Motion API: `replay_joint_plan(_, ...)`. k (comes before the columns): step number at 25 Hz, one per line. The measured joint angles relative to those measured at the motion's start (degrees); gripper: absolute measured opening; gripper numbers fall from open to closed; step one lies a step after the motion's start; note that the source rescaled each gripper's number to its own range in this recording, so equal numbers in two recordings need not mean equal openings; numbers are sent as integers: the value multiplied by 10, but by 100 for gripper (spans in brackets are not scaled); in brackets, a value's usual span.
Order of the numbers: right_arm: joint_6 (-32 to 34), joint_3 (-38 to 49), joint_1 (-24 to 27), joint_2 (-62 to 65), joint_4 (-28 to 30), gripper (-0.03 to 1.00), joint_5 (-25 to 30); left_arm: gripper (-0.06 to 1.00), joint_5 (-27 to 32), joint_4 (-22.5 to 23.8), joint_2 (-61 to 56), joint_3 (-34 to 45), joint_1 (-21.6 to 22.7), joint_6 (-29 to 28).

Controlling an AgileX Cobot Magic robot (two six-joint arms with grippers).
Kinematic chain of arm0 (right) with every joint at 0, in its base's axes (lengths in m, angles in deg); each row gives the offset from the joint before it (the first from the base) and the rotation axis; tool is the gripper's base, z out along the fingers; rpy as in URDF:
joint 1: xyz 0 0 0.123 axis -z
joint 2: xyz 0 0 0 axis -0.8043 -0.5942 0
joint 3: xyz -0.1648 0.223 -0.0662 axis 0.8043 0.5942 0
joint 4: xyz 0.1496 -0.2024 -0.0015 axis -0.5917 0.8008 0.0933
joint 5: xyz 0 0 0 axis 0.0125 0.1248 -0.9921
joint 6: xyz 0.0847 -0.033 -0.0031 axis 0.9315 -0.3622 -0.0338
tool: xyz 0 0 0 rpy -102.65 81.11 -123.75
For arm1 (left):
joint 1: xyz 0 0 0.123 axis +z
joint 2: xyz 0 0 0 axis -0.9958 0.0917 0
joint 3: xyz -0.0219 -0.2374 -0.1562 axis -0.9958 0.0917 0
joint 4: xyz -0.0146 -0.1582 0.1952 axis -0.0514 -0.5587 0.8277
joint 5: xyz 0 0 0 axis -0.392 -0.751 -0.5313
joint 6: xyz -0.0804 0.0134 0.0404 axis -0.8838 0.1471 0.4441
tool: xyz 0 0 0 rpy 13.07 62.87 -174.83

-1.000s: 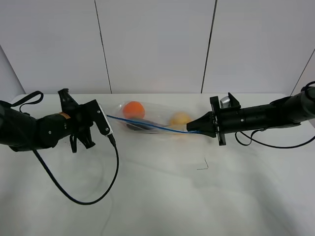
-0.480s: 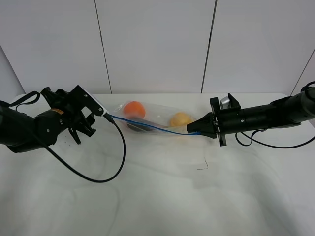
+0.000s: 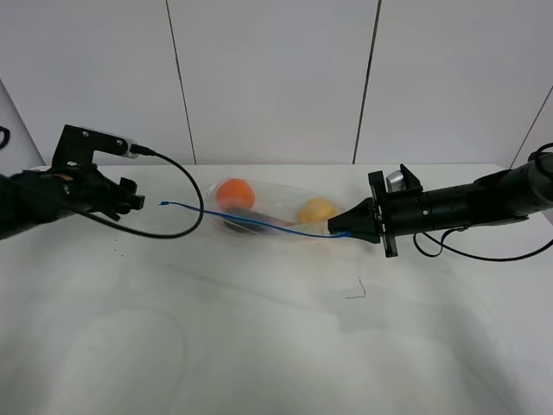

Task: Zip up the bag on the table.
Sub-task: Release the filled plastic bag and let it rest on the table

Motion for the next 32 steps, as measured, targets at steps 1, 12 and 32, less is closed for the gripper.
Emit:
replay_joint_plan(1,0,0,0,0,0,0,0,100,71,1,-5,-20,12,-4)
replay_joint_plan(12,2,0,0,0,-1,0,0,100,644,92,-5,-249,58,-200)
replay_joint_plan(32,2,0,0,0,-1,0,0,100,919,212,-2,-296,58,-382)
